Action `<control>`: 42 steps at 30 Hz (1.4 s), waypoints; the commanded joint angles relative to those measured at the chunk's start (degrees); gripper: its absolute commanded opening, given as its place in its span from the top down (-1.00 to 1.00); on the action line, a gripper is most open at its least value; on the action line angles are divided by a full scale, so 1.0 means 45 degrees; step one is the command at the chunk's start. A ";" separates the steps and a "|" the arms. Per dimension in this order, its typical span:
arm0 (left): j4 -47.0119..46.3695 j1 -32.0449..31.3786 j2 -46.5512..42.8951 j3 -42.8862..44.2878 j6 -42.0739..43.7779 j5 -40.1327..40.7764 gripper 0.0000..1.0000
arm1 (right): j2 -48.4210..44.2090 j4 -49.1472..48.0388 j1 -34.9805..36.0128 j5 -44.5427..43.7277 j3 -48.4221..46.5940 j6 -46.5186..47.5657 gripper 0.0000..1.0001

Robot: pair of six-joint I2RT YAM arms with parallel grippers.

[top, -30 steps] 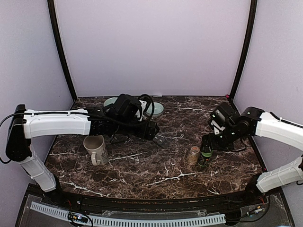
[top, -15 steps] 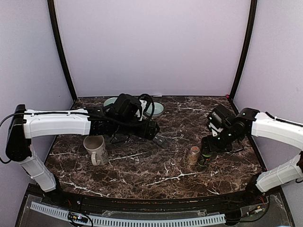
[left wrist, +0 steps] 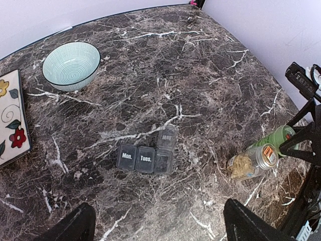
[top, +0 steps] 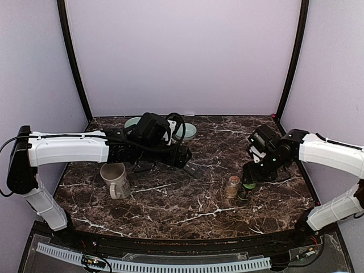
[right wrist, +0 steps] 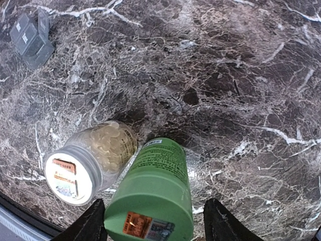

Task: Sort the pills into containers
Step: Pick up the pill bottle from the center of the board, then hold the pill bottle.

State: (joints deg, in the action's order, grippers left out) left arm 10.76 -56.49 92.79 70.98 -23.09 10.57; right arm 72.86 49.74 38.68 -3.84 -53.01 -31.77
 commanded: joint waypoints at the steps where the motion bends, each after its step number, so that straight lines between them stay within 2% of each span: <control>1: -0.0222 -0.0044 -0.0124 0.0045 0.0226 0.0141 -0.83 | 0.0303 -0.0348 -0.0134 0.0442 -0.0234 0.0364 -0.29; 5: -0.0211 -0.0044 -0.0065 0.0120 0.0313 0.0152 -0.83 | 0.0481 -0.0318 -0.0176 0.0496 -0.0298 0.0501 -0.12; 9: -0.0224 -0.0044 0.0000 0.0159 0.0402 0.0173 -0.83 | 0.0595 -0.0135 -0.0288 0.0655 -0.0457 0.0639 0.40; 13: -0.0185 -0.0035 0.0093 0.0241 0.0530 0.0108 -0.84 | 0.0490 0.0317 -0.0294 0.0447 -0.0851 0.0652 0.60; 19: -0.0229 0.0211 -0.0006 0.0436 0.0186 -0.0876 -0.97 | -0.0306 0.1080 -0.0274 -0.0076 -0.2061 0.0511 0.70; 26: -0.2781 0.1653 -0.0904 -0.0851 -0.2002 -0.5446 -0.98 | -0.1268 0.0852 -0.0108 0.0233 -0.3663 0.0112 0.84; 31: -0.3410 0.2016 -0.1084 -0.1047 -0.2626 -0.6951 -0.98 | -0.1354 0.0370 0.0215 0.0203 -0.4417 -0.0216 0.88; 42: -0.5746 0.2224 -0.1257 -0.1769 -0.4150 -0.9795 -0.98 | -0.1191 -0.4414 0.0546 0.3546 -0.3657 -0.1387 0.93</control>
State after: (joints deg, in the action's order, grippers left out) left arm -8.93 -47.09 89.97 65.06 -37.91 -27.00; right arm 67.26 42.89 40.53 4.91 -70.67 -34.83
